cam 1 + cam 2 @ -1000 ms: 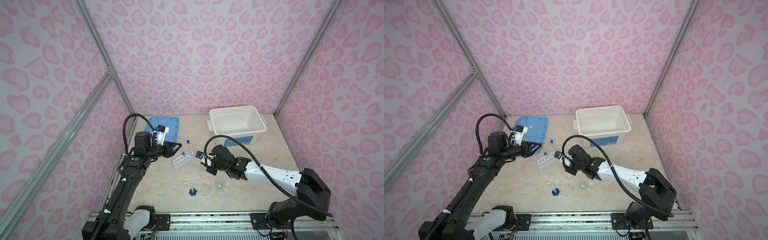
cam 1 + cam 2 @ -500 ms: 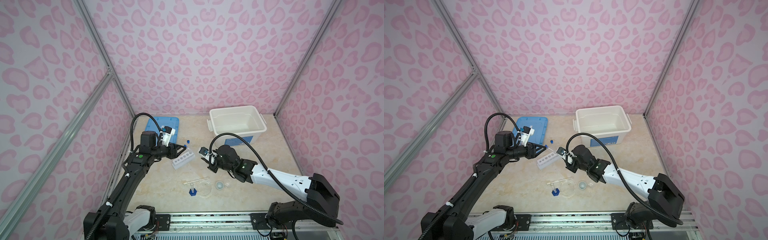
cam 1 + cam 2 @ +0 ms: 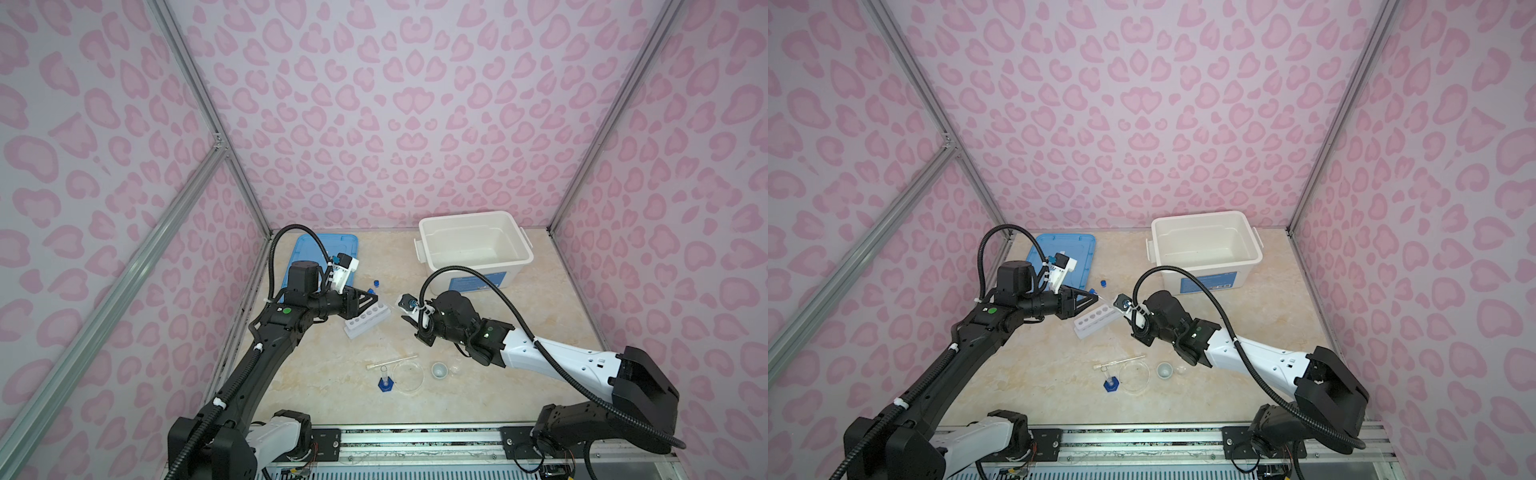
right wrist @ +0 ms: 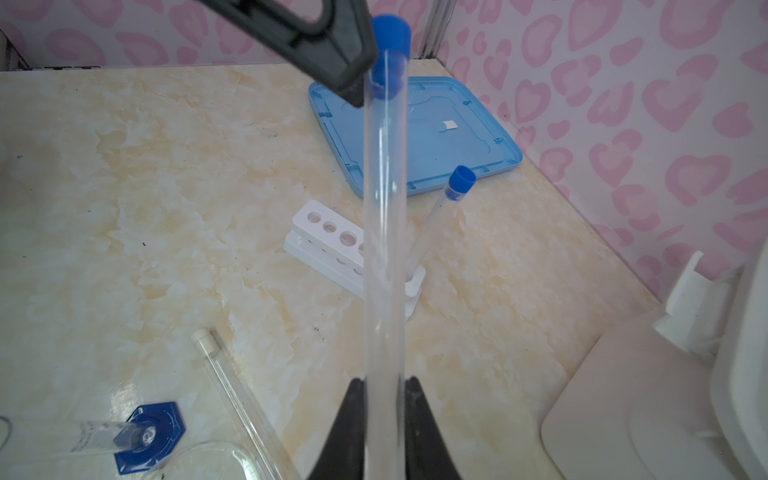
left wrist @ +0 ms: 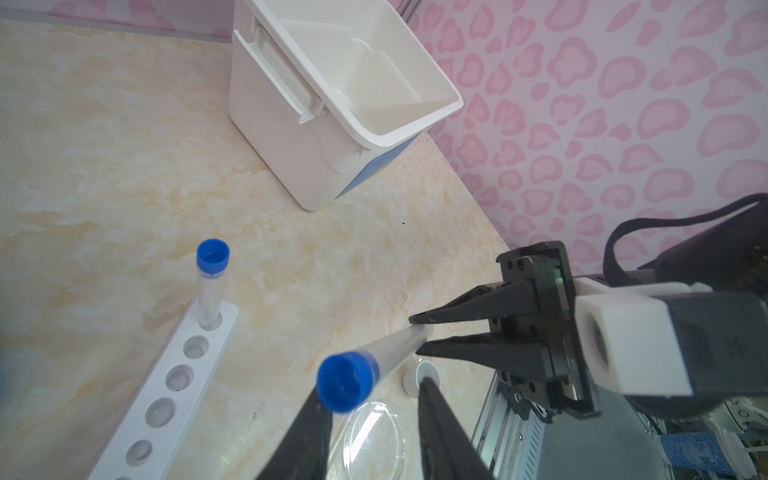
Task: Organize the chemistry lab equipment
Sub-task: 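Close the left gripper on the tube cap end and open the right gripper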
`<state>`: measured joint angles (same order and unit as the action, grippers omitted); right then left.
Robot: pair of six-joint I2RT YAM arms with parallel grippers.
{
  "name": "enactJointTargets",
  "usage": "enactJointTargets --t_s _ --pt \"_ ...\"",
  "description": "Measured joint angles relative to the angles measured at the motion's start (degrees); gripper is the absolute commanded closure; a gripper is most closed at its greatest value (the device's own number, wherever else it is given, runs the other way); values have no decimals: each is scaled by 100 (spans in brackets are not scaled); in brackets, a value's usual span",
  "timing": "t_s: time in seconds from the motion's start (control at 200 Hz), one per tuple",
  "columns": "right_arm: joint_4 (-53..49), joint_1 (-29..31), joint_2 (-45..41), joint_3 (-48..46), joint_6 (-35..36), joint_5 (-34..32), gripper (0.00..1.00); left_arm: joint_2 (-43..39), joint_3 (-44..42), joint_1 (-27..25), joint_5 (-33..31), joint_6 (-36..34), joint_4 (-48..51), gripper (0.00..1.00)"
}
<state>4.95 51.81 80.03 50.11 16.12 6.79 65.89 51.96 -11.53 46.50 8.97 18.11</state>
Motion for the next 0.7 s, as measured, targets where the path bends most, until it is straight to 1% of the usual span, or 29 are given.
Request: enactJointTargets --t_s 0.33,0.405,0.465,0.555,0.61,0.7 --pt "9 31 -13 -2 0 13 84 -13 0 7 20 0 -7 62" --pt "13 31 -26 -2 0 31 85 -11 0 4 20 0 -22 59" --pt "13 35 -28 -7 2 33 85 -9 0 4 20 0 -24 53" --pt "2 48 -28 -9 2 31 85 13 4 4 22 0 -26 51" --pt "9 57 -22 -9 4 31 85 22 11 4 20 -2 -33 52" --pt "4 59 0 -9 4 31 85 22 28 4 26 0 -39 57"
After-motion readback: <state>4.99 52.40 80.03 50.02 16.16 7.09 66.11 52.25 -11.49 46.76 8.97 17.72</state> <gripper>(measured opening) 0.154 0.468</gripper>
